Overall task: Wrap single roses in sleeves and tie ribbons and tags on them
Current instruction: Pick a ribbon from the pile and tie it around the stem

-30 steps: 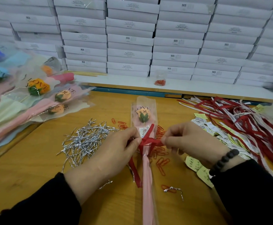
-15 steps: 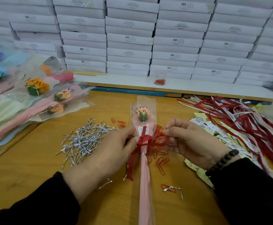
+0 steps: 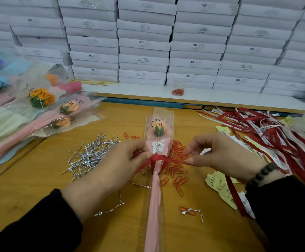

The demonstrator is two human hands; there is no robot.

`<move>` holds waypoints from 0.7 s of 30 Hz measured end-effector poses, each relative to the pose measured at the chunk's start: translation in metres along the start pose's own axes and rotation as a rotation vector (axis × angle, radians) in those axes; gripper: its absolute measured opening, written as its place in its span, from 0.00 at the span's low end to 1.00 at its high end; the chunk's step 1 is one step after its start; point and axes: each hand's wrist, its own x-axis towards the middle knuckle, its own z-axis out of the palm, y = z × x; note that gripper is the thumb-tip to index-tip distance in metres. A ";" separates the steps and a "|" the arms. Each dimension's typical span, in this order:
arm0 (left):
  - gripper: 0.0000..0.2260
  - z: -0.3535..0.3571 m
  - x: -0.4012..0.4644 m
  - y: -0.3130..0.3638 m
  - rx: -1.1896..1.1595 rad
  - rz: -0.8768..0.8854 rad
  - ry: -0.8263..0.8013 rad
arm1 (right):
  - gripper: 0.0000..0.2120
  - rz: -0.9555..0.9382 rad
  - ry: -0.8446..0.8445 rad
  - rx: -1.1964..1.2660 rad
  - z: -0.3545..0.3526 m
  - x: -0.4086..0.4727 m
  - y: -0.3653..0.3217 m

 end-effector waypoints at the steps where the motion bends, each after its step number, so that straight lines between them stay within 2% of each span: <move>1: 0.09 -0.003 0.001 -0.001 0.016 -0.008 -0.002 | 0.02 -0.004 -0.026 -0.040 0.001 0.001 0.002; 8: 0.10 -0.019 0.003 -0.010 0.204 -0.080 -0.122 | 0.04 0.099 -0.127 -0.193 -0.006 0.002 0.010; 12: 0.08 -0.022 0.004 -0.013 0.274 -0.095 -0.069 | 0.02 0.134 -0.107 -0.324 -0.006 0.002 0.011; 16: 0.08 -0.018 0.003 -0.010 0.304 -0.054 0.001 | 0.03 0.014 0.027 -0.302 0.012 0.002 0.000; 21: 0.07 -0.012 0.001 -0.007 0.337 0.034 0.026 | 0.12 -0.089 0.040 -0.334 0.046 0.003 -0.010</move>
